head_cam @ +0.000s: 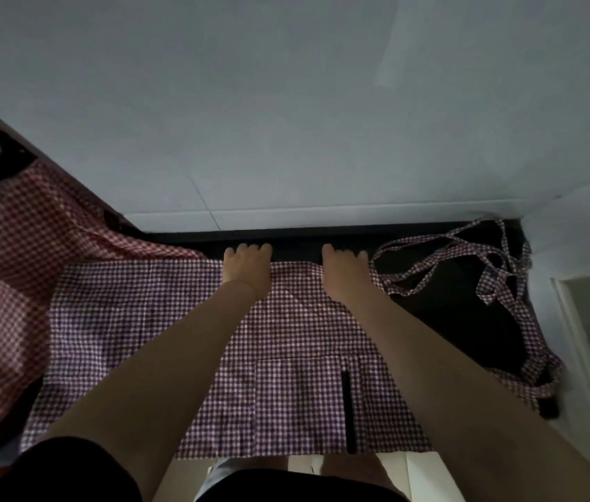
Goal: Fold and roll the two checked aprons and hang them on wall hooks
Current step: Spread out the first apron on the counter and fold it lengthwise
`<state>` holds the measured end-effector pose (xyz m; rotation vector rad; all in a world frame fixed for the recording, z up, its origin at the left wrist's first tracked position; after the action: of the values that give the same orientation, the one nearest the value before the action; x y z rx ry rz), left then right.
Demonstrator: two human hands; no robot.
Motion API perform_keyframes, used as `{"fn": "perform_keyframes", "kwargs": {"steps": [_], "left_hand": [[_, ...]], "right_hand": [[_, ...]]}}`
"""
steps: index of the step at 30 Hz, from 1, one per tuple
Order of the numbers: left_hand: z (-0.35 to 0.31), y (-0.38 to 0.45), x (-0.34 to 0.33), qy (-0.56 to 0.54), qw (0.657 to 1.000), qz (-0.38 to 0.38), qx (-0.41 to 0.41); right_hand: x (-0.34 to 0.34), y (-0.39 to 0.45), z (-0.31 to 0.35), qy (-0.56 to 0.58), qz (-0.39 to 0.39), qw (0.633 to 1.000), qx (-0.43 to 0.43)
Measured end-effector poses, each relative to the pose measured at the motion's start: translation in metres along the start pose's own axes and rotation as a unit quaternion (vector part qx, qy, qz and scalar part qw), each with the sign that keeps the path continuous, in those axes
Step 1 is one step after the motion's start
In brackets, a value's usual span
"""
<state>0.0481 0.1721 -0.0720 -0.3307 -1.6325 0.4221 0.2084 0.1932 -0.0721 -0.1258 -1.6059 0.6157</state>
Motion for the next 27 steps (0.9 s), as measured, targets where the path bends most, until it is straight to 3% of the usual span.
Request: {"fn": "perform_keyframes", "kwargs": {"steps": [3,8,10,14,17,21,25,27], "left_hand": [[0.001,0.009,-0.001,0.015,0.998,0.061,-0.015],[-0.008,0.007,0.010,-0.087,0.986,0.117,-0.082],[-0.005,0.003,0.012,-0.084,0.983,0.136,-0.087],[0.023,-0.004,0.005,-0.041,0.981,0.188,-0.039],[0.054,-0.012,0.005,-0.011,0.981,0.194,0.007],[0.085,-0.029,0.015,-0.036,0.986,0.143,0.077],[0.083,-0.052,0.062,-0.123,0.983,-0.083,0.111],[0.079,-0.069,0.077,-0.135,0.972,-0.175,0.085]], "right_hand": [[0.001,0.003,0.005,-0.059,0.033,0.997,0.023],[0.019,-0.004,0.022,-0.057,0.017,0.995,0.082],[0.019,-0.008,0.023,-0.036,0.067,0.995,0.066],[0.002,-0.019,0.001,-0.026,0.245,0.968,-0.041],[0.004,-0.032,-0.016,-0.058,0.293,0.950,-0.091],[0.030,-0.044,-0.030,-0.021,0.185,0.972,-0.144],[0.090,-0.065,-0.030,-0.035,-0.123,0.984,-0.125],[0.104,-0.079,-0.028,-0.021,-0.201,0.973,-0.110]]}}
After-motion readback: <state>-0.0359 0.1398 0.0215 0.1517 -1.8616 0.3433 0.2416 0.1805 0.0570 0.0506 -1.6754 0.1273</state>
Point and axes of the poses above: each hand's wrist, its own y-axis towards the middle knuckle, its own x-axis out of the back of the hand, z = x × y, the point moved 8 cm from there along y, towards the middle knuckle, and after that the axes turned 6 degrees about -y, right-handed, at the moved point
